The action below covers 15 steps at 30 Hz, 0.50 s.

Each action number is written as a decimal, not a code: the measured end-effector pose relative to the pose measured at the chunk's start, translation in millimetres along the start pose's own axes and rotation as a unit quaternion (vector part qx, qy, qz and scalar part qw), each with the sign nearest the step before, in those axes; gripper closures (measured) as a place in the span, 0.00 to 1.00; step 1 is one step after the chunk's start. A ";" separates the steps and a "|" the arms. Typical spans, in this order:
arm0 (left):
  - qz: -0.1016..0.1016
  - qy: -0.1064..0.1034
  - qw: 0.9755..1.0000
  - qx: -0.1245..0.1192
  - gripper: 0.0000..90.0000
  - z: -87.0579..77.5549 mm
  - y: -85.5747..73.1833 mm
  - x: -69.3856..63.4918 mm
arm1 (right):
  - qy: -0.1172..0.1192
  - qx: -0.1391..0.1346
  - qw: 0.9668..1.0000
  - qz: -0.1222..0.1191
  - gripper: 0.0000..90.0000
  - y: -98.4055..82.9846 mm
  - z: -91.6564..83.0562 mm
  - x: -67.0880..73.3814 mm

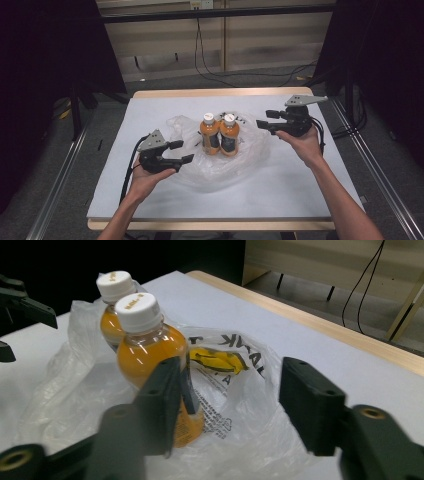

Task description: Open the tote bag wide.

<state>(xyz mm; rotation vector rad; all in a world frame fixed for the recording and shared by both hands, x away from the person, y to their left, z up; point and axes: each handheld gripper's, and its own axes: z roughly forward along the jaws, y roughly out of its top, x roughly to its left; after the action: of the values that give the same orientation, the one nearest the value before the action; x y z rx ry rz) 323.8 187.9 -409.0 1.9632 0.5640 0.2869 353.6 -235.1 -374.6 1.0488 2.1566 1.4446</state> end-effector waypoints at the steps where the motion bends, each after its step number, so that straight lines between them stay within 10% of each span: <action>1: 0.004 0.006 1.000 0.001 0.36 -3.3 -0.7 0.6 | 0.001 -0.004 1.000 0.000 0.39 -1.0 -3.3 1.9; 15: -0.018 0.072 0.997 -0.001 0.08 -44.3 -22.9 8.3 | -0.032 -0.034 0.999 0.006 0.07 -26.7 -43.1 20.4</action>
<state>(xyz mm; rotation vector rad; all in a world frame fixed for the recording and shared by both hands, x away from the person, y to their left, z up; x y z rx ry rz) 305.7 235.1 -410.2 1.9393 0.6914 0.4074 302.3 -253.7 -377.8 1.0693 2.0457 1.4592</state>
